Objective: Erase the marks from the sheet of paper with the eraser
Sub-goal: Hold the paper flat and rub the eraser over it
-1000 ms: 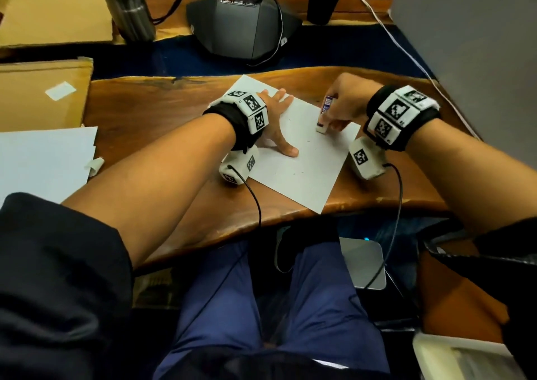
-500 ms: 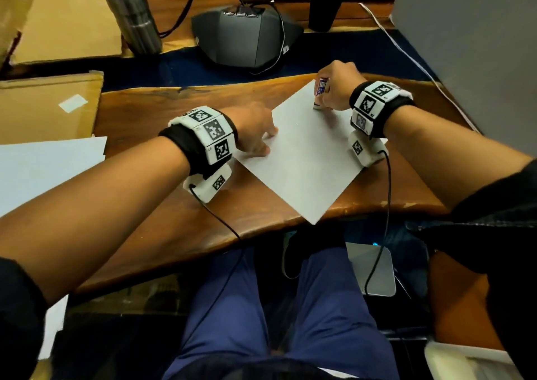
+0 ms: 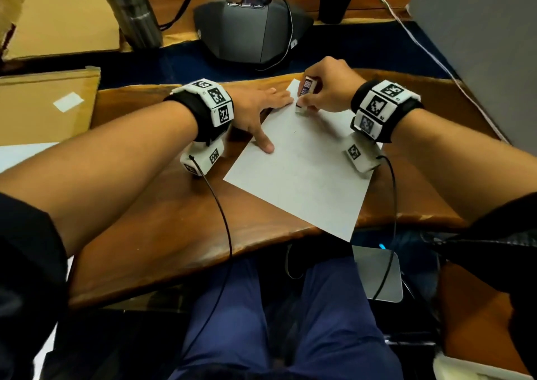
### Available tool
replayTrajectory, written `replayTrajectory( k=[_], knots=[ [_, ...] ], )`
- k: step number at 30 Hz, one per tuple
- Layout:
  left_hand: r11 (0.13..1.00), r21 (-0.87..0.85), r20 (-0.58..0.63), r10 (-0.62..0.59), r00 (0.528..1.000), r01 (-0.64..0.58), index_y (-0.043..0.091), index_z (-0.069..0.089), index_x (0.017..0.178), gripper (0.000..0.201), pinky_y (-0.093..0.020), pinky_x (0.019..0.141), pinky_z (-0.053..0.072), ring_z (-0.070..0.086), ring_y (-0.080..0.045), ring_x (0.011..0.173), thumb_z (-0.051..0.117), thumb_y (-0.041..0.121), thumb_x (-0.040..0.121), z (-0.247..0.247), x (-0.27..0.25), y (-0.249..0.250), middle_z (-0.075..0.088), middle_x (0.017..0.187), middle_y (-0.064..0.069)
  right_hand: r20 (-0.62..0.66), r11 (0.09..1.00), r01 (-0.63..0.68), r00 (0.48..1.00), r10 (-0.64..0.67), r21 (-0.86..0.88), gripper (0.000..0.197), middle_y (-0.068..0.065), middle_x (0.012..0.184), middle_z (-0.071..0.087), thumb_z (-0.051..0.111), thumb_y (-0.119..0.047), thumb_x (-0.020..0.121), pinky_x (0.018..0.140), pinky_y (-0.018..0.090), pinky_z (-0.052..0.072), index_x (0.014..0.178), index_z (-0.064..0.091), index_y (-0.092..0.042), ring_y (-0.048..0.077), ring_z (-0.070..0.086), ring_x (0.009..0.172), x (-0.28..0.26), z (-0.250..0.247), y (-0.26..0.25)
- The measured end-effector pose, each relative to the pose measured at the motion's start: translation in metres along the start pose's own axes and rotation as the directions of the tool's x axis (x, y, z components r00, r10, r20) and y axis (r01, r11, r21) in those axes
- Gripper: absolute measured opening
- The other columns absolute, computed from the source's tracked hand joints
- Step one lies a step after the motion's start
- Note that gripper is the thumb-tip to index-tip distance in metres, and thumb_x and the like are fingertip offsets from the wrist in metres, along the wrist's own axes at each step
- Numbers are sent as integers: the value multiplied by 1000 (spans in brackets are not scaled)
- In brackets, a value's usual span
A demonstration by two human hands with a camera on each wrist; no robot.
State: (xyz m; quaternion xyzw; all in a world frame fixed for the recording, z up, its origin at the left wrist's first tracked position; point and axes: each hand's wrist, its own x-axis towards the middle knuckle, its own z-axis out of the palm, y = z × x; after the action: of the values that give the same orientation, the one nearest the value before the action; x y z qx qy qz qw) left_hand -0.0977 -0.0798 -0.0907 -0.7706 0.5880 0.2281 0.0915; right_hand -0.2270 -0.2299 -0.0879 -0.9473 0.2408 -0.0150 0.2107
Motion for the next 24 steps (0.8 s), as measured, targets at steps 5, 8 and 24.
replayTrajectory(
  k=[5,8,24],
  knots=[
    [998,63,46,-9,999,6,31,-7,155,127,-46,119,4,-7,-17,151,71,72,64,1,10,-7,-12,163,10,52,971,-153,988,146,181,26,1,88,73,79,-29,83,61,21,57,103,71,-15,7,70,72,10,13,-13],
    [993,118,28,8,1000,-12,30,-6,156,131,-49,119,7,-5,-20,151,66,79,59,2,14,-10,-11,164,8,50,936,-246,969,241,252,25,-2,80,70,78,-27,84,46,13,48,103,68,-15,2,66,62,14,8,-13],
    [981,180,52,63,997,-72,34,2,156,116,-56,117,4,-6,-23,150,65,76,67,-2,12,-8,-9,164,7,193,976,-179,969,154,123,27,0,84,74,79,-33,81,71,26,60,99,71,-14,11,71,75,4,21,-29]
  ],
)
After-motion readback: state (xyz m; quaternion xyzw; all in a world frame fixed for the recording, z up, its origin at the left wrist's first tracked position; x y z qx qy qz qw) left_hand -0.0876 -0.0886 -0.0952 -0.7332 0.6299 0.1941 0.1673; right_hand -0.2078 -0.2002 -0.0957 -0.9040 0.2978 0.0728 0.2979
